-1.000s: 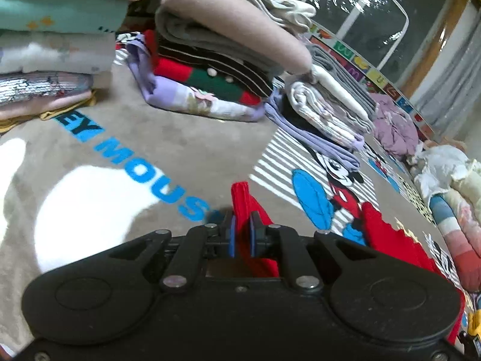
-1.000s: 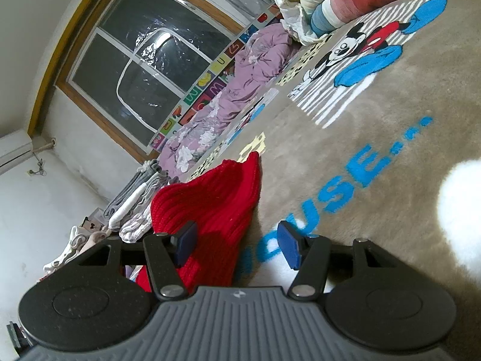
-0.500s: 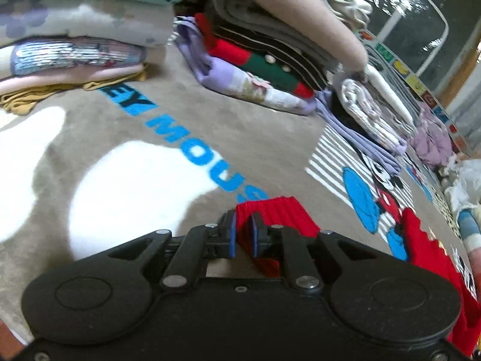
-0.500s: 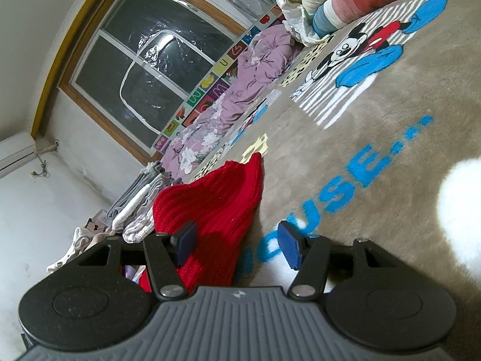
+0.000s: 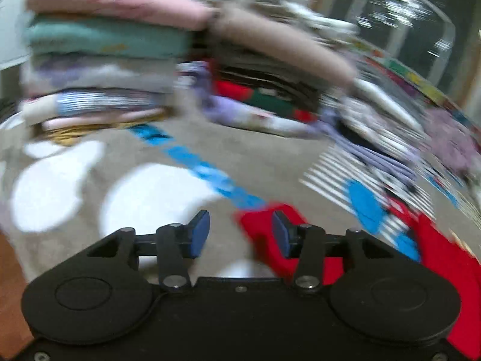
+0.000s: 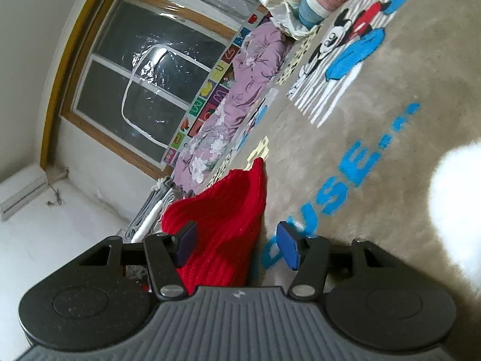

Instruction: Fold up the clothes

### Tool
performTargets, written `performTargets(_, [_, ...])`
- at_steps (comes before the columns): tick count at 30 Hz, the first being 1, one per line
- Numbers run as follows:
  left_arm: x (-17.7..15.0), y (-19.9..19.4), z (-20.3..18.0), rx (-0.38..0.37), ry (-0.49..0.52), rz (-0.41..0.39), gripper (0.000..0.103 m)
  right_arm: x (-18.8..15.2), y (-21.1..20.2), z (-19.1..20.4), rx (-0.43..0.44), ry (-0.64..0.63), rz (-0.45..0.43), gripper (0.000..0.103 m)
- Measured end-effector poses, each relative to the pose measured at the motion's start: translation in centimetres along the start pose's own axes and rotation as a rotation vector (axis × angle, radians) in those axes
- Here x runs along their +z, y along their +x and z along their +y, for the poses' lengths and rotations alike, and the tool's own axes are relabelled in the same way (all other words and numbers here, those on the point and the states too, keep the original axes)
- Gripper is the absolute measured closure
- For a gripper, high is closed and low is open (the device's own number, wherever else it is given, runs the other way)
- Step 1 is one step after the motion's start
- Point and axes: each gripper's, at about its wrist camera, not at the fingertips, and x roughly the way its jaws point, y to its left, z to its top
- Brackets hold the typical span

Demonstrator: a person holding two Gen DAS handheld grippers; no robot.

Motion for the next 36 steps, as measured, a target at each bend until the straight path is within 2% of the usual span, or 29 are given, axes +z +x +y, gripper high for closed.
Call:
performTargets(3, [-1.9, -0.3, -2.5, -0.134, 0.093, 0.033, 0.053, 0.4, -0.2, -0.5, 0.012, 0.076, -0.004, 0.047])
performTargets(4, [-2.6, -0.2, -3.1, -0.167, 0.12, 0.046, 0.053, 0.6, -0.2, -0.7, 0.007, 0.104, -0.001, 0.051])
performTargets(7, [-4.3, 0.0, -4.7, -0.256, 0.189, 0.085, 0.05, 1.5, 0.3, -0.5, -0.028, 0.132, 0.049, 0.052])
performTargets(10, [-5.5, 0.2, -5.6, -0.232, 0.26, 0.071, 0.048, 3.0, 1.4, 0.3, -0.052, 0.07, 0.088, 0.051])
performTargets(11, [-5.8, 0.2, -6.0, -0.226, 0.294, 0.063, 0.044, 3.7, 2.0, 0.4, -0.062, 0.055, 0.102, 0.051])
performTargets(15, [-7.6, 0.3, -6.9, -0.202, 0.392, 0.02, 0.037, 6.3, 6.2, 0.6, -0.112, -0.017, 0.196, 0.051])
performTargets(22, [-8.0, 0.5, -6.6, -0.211, 0.378, 0.0, 0.036, 9.4, 14.1, 2.1, -0.18, -0.149, 0.35, 0.051])
performTargets(28, [-8.1, 0.6, -6.6, -0.213, 0.376, -0.007, 0.036, 10.1, 16.9, 2.4, -0.169, -0.183, 0.384, 0.051])
performTargets(30, [-8.1, 0.6, -6.6, -0.214, 0.373, -0.007, 0.036, 10.1, 17.7, 2.5, -0.171, -0.195, 0.394, 0.056])
performTargets(31, [-8.1, 0.6, -6.5, -0.214, 0.372, -0.007, 0.036, 10.0, 17.9, 2.6, -0.175, -0.206, 0.398, 0.068])
performTargets(32, [-8.1, 0.6, -6.5, -0.215, 0.371, -0.007, 0.036, 9.9, 18.1, 2.7, -0.18, -0.216, 0.402, 0.084])
performTargets(33, [-8.1, 0.6, -6.5, -0.215, 0.371, -0.007, 0.036, 9.7, 18.3, 2.7, -0.191, -0.231, 0.411, 0.09])
performTargets(36, [-8.1, 0.6, -6.5, -0.215, 0.371, -0.009, 0.036, 9.4, 17.4, 3.0, -0.191, -0.234, 0.362, 0.092])
